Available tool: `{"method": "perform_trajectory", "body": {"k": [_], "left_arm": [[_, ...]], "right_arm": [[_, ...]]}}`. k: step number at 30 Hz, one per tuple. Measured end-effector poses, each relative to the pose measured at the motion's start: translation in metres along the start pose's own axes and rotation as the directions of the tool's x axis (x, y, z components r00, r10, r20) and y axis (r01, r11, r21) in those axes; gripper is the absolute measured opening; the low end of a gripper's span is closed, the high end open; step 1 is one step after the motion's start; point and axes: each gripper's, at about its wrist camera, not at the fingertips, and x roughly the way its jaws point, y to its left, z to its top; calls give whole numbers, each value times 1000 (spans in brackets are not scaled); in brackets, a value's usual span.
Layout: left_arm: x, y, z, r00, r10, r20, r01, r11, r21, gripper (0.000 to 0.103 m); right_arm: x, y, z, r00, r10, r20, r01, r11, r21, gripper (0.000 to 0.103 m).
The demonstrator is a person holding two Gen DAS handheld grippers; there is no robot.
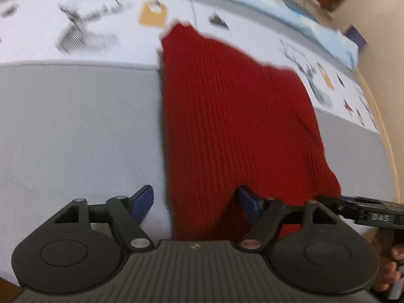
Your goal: Fold small clothes
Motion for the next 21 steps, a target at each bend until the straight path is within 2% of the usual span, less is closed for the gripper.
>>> {"method": "perform_trajectory", "body": {"k": [1,2,3,4,6,7,9,11,13,14,16,18,19,21], "left_arm": [[7,-3,-2,999,-29,-14,29,1000,-2,74],[12,-5,-2,1000,-27,-5,27,1000,-6,74],[16,-9,-2,1000,-12,12,12,1000,0,74],[18,-17,-3,1000,6,27,-6,1000,16,74],[18,-32,-8,998,20,52,-23,998,59,72],[16,-38,-9,998,2,58,-6,997,73,69],[13,-47,-12,998,-30,55,24,994,103,64],[19,-49,-16,999,3,34,-8,991,131,64],[24,-51,-20,998,59,19,-61,987,149,68],[24,-52,-21,998,65,20,-67,986,151,69],[15,-58,-24,996,89,25,-92,983,160,69],[-1,-70,-28,988,137,69,-148,968,203,68],[-14,-79,-33,977,170,125,-195,954,228,69],[-40,-94,-46,955,200,217,-251,938,238,76]], "right_arm": [[2,0,-5,1000,-7,-1,7,1000,-3,67],[4,1,-9,1000,-15,6,16,1000,-12,66],[4,1,-12,1000,-18,18,18,1000,-18,53],[4,-1,-13,1000,1,27,-1,1000,-14,31],[-1,-6,-13,998,27,51,-29,999,22,23],[-7,-7,-13,997,11,70,-12,1000,16,22],[-18,-13,-10,993,-27,112,24,999,22,21],[-26,-26,-7,991,-45,127,37,997,65,21],[-20,-36,-5,996,-32,88,23,995,93,23],[-13,-38,-6,998,-23,54,17,995,100,24],[-7,-34,-10,998,-56,29,54,997,63,28],[-10,-29,-13,995,-93,28,92,996,17,37],[-15,-27,-14,993,-109,35,109,994,3,45],[-35,-24,-19,985,-145,97,147,989,-22,51]]}}
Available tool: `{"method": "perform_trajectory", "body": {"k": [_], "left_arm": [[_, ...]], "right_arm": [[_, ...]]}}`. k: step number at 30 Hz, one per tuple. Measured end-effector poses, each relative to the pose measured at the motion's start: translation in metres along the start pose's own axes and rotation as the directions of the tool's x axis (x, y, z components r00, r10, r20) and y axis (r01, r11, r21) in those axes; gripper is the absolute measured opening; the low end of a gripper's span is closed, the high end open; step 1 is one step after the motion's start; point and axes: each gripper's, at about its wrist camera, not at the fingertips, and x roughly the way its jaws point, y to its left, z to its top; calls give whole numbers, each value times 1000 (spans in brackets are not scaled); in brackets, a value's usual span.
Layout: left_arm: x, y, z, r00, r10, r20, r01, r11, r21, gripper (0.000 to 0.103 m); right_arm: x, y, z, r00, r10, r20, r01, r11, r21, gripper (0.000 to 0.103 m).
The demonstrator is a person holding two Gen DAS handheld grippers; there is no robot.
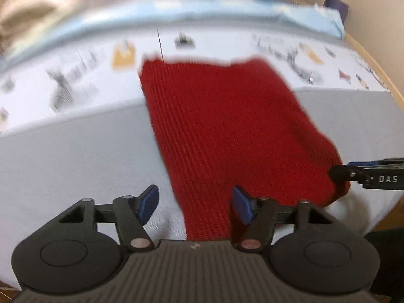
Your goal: Fold small clothes
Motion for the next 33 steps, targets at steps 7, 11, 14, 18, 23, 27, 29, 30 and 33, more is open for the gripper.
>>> {"method": "perform_trajectory", "body": {"k": [7,11,14,18,23,27,29,30,33], "left_arm": [[-93,-49,-59,960,127,251,-133,991,7,91],[-119,-75,-91,942,164,293,-166,986,-19,96],[-119,-86,-108,956,130,263,-115,991,-73,96],[-112,-87,-123,961,149,233,-122,984,-127,96],[-104,-84,-125,972,132,192,-107,985,-135,96],[-101,-81,-126,974,125,189,-97,984,-151,96],[-102,-78,-125,971,128,200,-95,981,-167,96],[-102,-77,-125,971,128,203,-94,981,-172,96],[-103,-73,-124,968,137,212,-98,977,-188,96]], "right_arm": [[-88,9,-57,937,-96,335,140,984,-110,85],[-120,7,-90,923,-65,380,104,991,-83,85],[-130,15,-109,916,-75,393,124,987,-100,87],[-130,23,-122,925,-86,371,134,985,-104,87],[-127,29,-125,923,-116,367,172,977,-124,87],[-123,31,-126,924,-127,362,186,973,-135,87],[-121,32,-128,923,-126,365,189,972,-141,87],[-120,32,-129,923,-127,364,191,971,-145,87],[-115,35,-129,928,-131,349,194,969,-153,87]]}}
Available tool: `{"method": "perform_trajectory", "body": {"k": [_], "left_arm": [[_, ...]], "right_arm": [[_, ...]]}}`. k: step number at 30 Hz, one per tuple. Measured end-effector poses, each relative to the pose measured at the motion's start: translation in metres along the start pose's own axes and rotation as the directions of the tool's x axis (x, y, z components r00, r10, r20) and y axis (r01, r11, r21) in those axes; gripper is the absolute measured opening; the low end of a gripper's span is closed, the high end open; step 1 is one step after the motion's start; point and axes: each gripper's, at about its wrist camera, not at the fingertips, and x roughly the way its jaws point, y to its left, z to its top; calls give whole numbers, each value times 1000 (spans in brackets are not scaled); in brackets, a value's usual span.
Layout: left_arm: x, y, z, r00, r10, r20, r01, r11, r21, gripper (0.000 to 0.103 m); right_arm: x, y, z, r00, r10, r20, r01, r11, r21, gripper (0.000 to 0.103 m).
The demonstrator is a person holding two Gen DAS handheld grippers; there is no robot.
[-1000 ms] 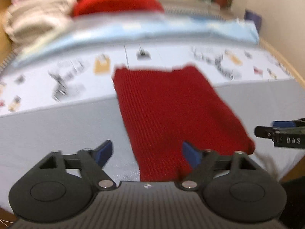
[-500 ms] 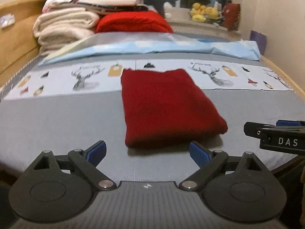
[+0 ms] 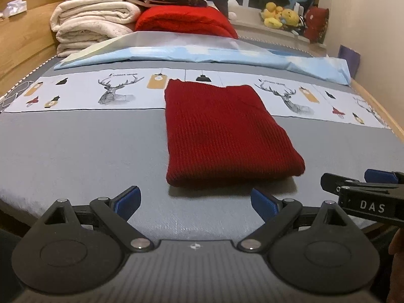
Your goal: Fold small clothes
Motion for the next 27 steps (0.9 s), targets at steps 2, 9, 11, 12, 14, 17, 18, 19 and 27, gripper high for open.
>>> {"method": "perform_trajectory", "body": {"k": [2,9,11,12,14,17,18,19,27], "left_arm": [[0,1,1,1000,4,6,-4,1000,-8,96],[2,1,3,1000,7,22,-7,1000,-7,96],[3,0,3,1000,6,24,-6,1000,-6,96],[3,0,3,1000,5,25,-5,1000,-5,96],[3,-1,3,1000,2,29,-2,1000,-2,96],[4,-2,3,999,0,33,0,1000,3,96],[4,-1,2,999,-2,33,2,1000,3,96],[5,-1,2,999,-6,31,6,1000,2,96],[5,-1,1,1000,-14,28,13,1000,14,96]], "right_arm": [[0,1,1,1000,10,6,-10,1000,3,87],[5,8,3,999,41,7,-41,999,-4,89],[6,9,4,999,50,11,-50,999,-9,89],[6,10,4,999,53,13,-53,999,-11,89],[6,11,3,998,56,13,-56,998,-17,89],[7,14,3,998,57,13,-57,998,-27,89],[7,14,3,999,52,13,-52,998,-31,89],[7,14,3,999,52,12,-52,998,-31,89],[7,13,3,999,51,16,-51,998,-26,89]]}}
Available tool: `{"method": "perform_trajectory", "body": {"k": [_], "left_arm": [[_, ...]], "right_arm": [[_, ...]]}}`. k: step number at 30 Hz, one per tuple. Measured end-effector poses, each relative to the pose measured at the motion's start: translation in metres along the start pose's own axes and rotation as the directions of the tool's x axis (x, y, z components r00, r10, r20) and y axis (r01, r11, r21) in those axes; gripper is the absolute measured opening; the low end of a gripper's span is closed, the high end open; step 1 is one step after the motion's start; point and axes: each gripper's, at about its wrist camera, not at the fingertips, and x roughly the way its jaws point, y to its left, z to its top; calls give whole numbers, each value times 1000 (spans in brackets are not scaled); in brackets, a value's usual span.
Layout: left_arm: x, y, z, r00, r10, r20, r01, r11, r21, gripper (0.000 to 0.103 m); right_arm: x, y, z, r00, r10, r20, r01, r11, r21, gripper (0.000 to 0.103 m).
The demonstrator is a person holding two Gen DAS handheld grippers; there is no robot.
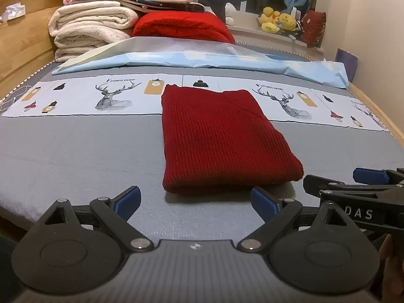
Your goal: Fold small clothes
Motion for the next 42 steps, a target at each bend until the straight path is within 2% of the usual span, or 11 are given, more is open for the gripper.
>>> {"method": "perform_trajectory", "body": {"k": [42], "left_arm": [[2,3,-3,1000,-3,-1,3,1000,7,96]], "right_arm": [[-2,0,-2,1000,-11,0,11,1000,-14,88]]}}
